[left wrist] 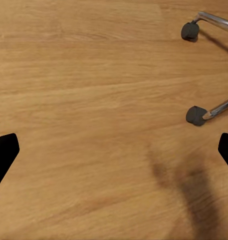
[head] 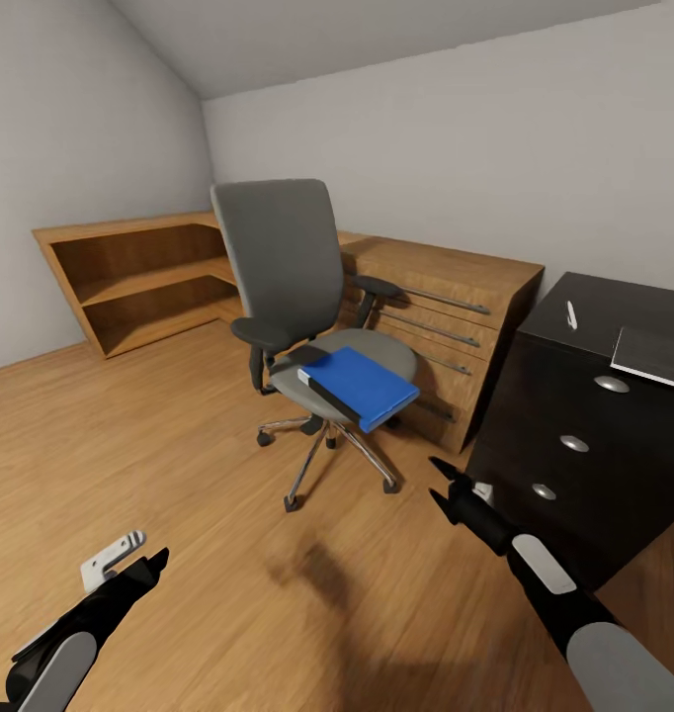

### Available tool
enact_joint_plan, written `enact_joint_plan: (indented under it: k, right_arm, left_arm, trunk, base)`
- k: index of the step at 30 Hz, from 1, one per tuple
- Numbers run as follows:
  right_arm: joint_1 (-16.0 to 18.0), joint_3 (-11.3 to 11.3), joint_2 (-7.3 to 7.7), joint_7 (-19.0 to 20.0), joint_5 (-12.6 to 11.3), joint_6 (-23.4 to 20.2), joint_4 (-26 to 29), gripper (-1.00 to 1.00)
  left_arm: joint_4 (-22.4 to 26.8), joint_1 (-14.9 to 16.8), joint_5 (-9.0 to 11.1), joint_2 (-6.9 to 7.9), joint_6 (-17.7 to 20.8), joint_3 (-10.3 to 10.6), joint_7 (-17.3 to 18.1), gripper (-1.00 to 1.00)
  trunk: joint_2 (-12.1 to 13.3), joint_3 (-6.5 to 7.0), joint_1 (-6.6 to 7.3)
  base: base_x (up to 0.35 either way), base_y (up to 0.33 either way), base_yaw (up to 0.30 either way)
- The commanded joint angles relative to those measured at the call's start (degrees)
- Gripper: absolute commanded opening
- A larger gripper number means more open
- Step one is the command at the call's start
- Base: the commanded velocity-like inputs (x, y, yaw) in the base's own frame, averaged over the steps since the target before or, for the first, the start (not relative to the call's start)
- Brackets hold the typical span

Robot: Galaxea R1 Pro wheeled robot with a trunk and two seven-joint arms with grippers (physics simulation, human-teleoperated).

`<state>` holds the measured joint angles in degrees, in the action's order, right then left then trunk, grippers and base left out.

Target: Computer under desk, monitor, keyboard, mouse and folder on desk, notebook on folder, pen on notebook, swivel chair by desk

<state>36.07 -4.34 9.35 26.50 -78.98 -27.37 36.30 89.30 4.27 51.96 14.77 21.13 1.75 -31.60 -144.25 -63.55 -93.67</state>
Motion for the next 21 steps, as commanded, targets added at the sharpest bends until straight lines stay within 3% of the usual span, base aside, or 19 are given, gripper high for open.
enact_joint_plan:
  k: [1,6,21]
  right_arm:
    - [0.04,-0.44,-0.28,1.06,-0.21,-0.66,0.06,1.00]
    - [0.05,-2.60,-0.94,2.87,0.19,-1.62,1.93,1.00]
    - [0.04,-4.09,-0.94,4.24,0.62,-1.80,3.30,1.00]
  left_arm:
    - [0.08,0.03,0.42,0.06,0.05,0.10,-0.48,1.00]
    - [-0.01,0.03,0.37,0.05,0.05,0.10,-0.46,1.00]
    - [-0.16,0.05,0.39,0.08,0.05,0.10,-0.40,1.00]
  trunk:
    - [-0.02,-0.05,0.01]
    - [-0.02,-0.05,0.01]
    - [-0.02,-0.05,0.01]
  base:
    - [0.000,0.000,0.000]
    - [0.000,0.000,0.000]
    - [0.094,0.068,0.000]
